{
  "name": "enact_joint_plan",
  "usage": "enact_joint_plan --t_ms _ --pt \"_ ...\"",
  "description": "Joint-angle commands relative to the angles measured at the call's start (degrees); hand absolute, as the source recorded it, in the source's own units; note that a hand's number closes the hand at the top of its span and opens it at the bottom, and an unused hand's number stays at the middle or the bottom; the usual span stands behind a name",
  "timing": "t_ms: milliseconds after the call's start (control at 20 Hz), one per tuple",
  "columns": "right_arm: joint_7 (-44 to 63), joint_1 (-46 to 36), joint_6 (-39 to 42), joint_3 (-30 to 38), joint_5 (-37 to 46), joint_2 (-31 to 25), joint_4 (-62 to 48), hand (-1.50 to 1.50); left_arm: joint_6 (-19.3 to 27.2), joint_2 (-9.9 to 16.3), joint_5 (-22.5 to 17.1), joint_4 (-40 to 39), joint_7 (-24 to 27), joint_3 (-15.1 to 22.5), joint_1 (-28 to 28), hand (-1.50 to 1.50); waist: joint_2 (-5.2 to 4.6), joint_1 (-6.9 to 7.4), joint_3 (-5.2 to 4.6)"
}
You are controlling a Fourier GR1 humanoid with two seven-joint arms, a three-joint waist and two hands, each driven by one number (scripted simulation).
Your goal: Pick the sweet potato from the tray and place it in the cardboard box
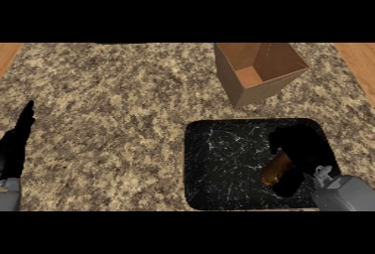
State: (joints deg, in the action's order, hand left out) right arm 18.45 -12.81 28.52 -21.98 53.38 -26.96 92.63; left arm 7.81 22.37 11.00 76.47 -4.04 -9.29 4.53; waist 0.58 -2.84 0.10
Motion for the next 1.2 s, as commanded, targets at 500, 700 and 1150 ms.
enact_joint_plan --t_ms 500,700,1150 --pt "-0.1 10.8 -25.5 32.3 -4.7 -5.9 5.9 1.5 0.0 -1.5 0.9 2.2 -0.1 1.0 -1.4 0.0 -0.32 1.66 -0.09" --pt "-3.9 5.8 -25.4 32.8 -5.6 -7.6 9.1 1.5 -0.5 -0.7 1.0 1.1 -0.1 0.3 -0.1 0.0 -0.51 2.66 -0.11" --pt "2.6 -7.9 -18.0 28.4 -9.6 -2.2 11.0 1.5 -0.4 -1.4 2.6 -2.0 1.3 0.0 3.4 0.0 -0.66 3.36 -0.15"
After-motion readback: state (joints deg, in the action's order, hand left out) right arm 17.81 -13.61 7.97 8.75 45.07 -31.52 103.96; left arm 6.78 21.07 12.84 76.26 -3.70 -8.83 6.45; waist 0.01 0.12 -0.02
